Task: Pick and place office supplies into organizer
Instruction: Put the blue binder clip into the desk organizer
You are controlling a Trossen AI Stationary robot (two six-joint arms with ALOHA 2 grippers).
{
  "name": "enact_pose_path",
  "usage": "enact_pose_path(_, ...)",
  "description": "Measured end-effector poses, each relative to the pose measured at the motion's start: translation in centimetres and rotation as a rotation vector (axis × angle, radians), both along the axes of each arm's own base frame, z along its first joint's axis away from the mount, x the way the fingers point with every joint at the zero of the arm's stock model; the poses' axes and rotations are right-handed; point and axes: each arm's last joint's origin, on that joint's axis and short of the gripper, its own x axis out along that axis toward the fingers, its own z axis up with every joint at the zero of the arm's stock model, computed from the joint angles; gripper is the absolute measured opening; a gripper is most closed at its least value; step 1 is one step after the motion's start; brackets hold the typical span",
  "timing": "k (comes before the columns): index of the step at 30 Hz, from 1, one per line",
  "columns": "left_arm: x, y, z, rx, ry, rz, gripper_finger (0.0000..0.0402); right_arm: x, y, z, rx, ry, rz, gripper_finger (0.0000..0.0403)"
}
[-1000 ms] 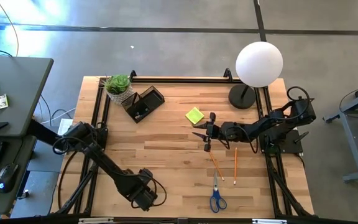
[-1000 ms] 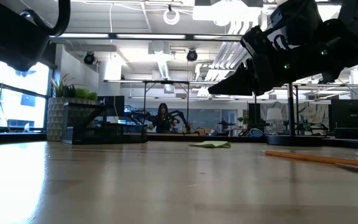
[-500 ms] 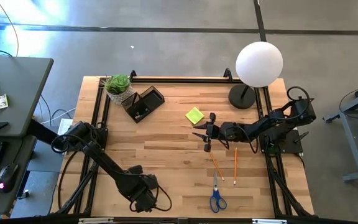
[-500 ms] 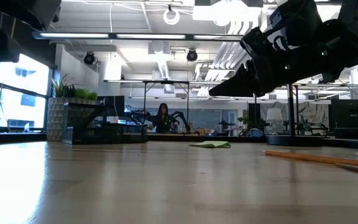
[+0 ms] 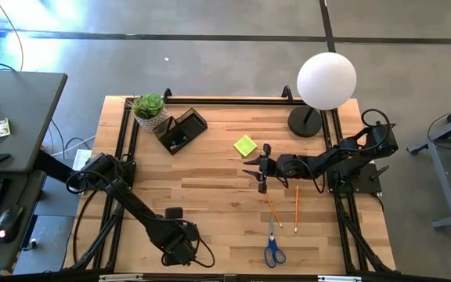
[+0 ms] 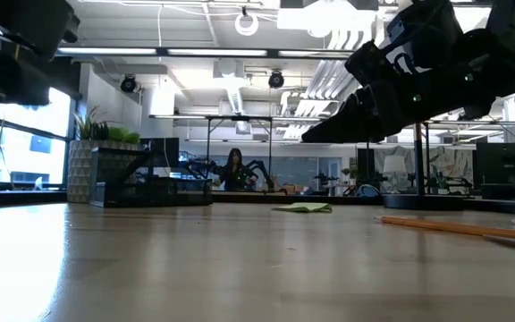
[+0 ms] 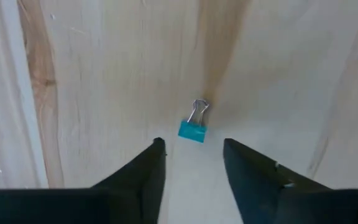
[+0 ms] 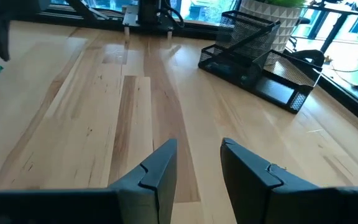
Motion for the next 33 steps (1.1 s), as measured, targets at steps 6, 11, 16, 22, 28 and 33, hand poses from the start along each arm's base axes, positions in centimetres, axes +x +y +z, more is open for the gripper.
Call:
enact_pose_path(6, 0.2, -0.2, -0.2, -0.032, -0.018, -0.028, 0.0232, 0.0, 0.0, -0.1, -0.002, 0.007, 0.0, 0.0117)
enact_pose_path(11, 0.1, -0.1, -0.2, -0.007, -0.025, -0.043, 0.0259, 0.0, 0.0, -0.1, -0.002, 0.006, 0.0, 0.0117)
enact_pose_path(16, -0.3, 0.2, -1.1, -0.005, -0.004, -0.046, 0.0237, 0.0, 0.0, -0.1, -0.001, 0.006, 0.0, 0.0117)
enact_pose_path(22, -0.4, 0.3, -1.5, -0.013, -0.013, -0.045, 0.0179, 0.0, 0.0, -0.1, -0.002, 0.006, 0.0, 0.0117)
enact_pose_path(28, -0.3, 0.3, -1.5, -0.012, -0.019, -0.046, 0.0126, 0.0, 0.0, -0.1, -0.005, 0.007, 0.001, 0.0117)
enact_pose_path(33, -0.3, 0.2, -1.5, -0.014, -0.021, -0.046, 0.0097, 0.0, 0.0, -0.1, -0.005, 0.007, 0.001, 0.0117)
